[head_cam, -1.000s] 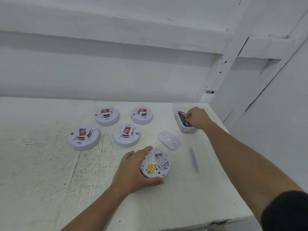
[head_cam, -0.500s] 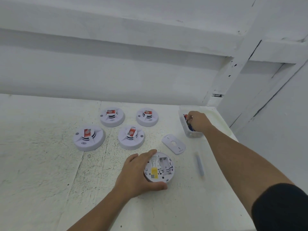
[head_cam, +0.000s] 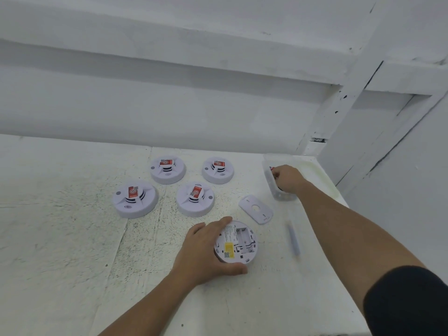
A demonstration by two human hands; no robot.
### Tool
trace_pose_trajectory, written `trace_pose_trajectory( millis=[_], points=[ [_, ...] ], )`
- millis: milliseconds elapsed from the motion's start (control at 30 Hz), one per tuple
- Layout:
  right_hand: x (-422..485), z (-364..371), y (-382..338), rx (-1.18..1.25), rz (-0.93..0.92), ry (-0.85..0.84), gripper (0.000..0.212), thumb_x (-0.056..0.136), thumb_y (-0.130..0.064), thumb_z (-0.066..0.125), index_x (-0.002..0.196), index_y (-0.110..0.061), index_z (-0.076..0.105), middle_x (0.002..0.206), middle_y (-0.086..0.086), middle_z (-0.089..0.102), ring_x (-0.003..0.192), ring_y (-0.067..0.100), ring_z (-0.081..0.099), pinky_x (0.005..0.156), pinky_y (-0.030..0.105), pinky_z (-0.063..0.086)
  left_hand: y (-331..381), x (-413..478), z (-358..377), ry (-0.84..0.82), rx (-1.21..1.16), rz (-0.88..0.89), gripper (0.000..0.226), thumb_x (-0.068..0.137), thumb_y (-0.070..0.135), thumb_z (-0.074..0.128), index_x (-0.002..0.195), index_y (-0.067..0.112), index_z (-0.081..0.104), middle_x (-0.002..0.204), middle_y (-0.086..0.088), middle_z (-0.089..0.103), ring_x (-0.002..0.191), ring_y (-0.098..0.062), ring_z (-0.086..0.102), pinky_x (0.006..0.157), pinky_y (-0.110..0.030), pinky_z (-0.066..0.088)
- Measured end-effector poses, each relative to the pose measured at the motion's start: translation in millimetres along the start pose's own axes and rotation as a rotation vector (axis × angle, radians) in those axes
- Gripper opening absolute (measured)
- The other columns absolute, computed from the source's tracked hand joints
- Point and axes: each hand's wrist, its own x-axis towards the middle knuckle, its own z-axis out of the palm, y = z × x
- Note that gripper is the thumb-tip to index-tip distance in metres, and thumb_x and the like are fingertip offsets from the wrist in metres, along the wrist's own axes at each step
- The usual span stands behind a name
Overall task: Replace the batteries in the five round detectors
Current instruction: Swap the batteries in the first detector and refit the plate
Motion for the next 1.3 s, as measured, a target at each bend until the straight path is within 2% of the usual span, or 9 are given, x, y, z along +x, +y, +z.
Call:
trace_pose_trajectory(
  millis=[100, 300, 433, 500, 733, 833, 1000, 1200, 1300],
  points=[
    [0.0, -2.6, 0.1, 0.054, 0.007, 0.027, 0.022, 0.091, -0.003, 0.044, 0.079, -0.002, 0.062, 0.085, 0.014, 0.064, 0.075, 0.029, 0.054, 0.055, 0.023, 0.034, -0.3, 0.7, -0.1, -0.002, 0.009, 0.011, 0.107, 0.052, 0.079, 0.069, 0.142, 0.043, 0.024, 0.118, 0.035, 0.035, 0.102, 0.035, 0.008, 0.111, -0.019, 0.014],
    [-2.2, -6.3, -3.2, 0.138, -0.011, -0.01, 0.015, 0.095, -0.006, 0.042, 0.086, -0.011, 0.053, 0.072, -0.005, 0.05, 0.074, 0.019, 0.046, 0.054, 0.014, 0.029, -3.8, 0.4, 0.6, -0.01, 0.01, 0.034, 0.107, 0.053, 0.081, 0.066, 0.143, 0.041, 0.025, 0.119, 0.033, 0.037, 0.104, 0.032, 0.017, 0.111, -0.019, 0.013],
    [-8.4, -12.9, -1.4, 0.449, 0.078, 0.046, 0.01, 0.098, -0.014, 0.045, 0.098, -0.015, 0.055, 0.087, -0.001, 0.054, 0.076, 0.018, 0.051, 0.061, 0.024, 0.039, -6.0, 2.0, 2.3, -0.005, 0.017, 0.038, 0.108, 0.051, 0.085, 0.062, 0.142, 0.04, 0.026, 0.119, 0.033, 0.04, 0.103, 0.012, 0.033, 0.114, -0.024, 0.017],
    [-13.6, -15.5, -1.8, 0.608, 0.153, 0.113, 0.01, 0.099, -0.018, 0.043, 0.099, -0.016, 0.053, 0.093, 0.004, 0.057, 0.081, 0.021, 0.055, 0.067, 0.029, 0.044, -6.6, 1.6, 2.4, -0.002, 0.003, 0.031, 0.108, 0.05, 0.084, 0.063, 0.142, 0.041, 0.026, 0.117, 0.033, 0.039, 0.102, 0.014, 0.03, 0.113, -0.023, 0.017],
    [-61.9, -24.2, -19.6, 1.197, 0.205, 0.244, 0.01, 0.1, -0.012, 0.042, 0.105, -0.006, 0.048, 0.089, 0.011, 0.063, 0.065, 0.018, 0.065, 0.052, 0.024, 0.052, -7.1, 1.9, 3.3, 0.019, -0.018, 0.054, 0.107, 0.052, 0.08, 0.067, 0.142, 0.04, 0.027, 0.118, 0.032, 0.037, 0.102, 0.03, 0.02, 0.11, -0.02, 0.015],
    [-95.8, -15.5, -31.8, 1.35, 0.142, 0.187, 0.008, 0.1, -0.006, 0.04, 0.103, -0.007, 0.048, 0.089, 0.017, 0.064, 0.065, 0.022, 0.066, 0.057, 0.028, 0.054, -8.3, 2.4, 4.5, 0.025, -0.01, 0.063, 0.107, 0.051, 0.082, 0.066, 0.142, 0.04, 0.028, 0.119, 0.032, 0.038, 0.1, 0.014, 0.03, 0.111, -0.021, 0.016],
    [-157.6, 17.5, -47.3, 1.2, 0.041, 0.077, 0.02, 0.099, -0.006, 0.044, 0.105, -0.011, 0.062, 0.095, 0.014, 0.071, 0.082, 0.023, 0.071, 0.069, 0.031, 0.058, -12.8, 4.1, 7.7, 0.025, -0.013, 0.057, 0.108, 0.049, 0.086, 0.062, 0.142, 0.041, 0.029, 0.125, 0.028, 0.044, 0.106, 0.003, 0.035, 0.111, -0.023, 0.018],
    [-195.1, 56.3, -53.4, 0.847, -0.054, 0.218, 0.013, 0.095, -0.017, 0.054, 0.098, -0.026, 0.062, 0.092, -0.012, 0.069, 0.088, -0.001, 0.063, 0.071, 0.02, 0.052, -11.2, 4.2, 8.4, 0.04, -0.035, 0.071, 0.11, 0.047, 0.086, 0.058, 0.141, 0.037, 0.032, 0.117, 0.029, 0.044, 0.103, 0.008, 0.036, 0.109, -0.023, 0.019],
    [-204.2, 72.3, -51.4, 0.729, -0.156, 0.245, 0.016, 0.093, -0.018, 0.057, 0.096, -0.033, 0.06, 0.096, -0.019, 0.068, 0.092, 0.0, 0.061, 0.072, 0.018, 0.05, -12.9, 4.4, 10.2, 0.058, -0.028, 0.093, 0.106, 0.049, 0.083, 0.061, 0.14, 0.036, 0.034, 0.113, 0.029, 0.045, 0.1, 0.015, 0.038, 0.108, -0.023, 0.02]
  ],
)
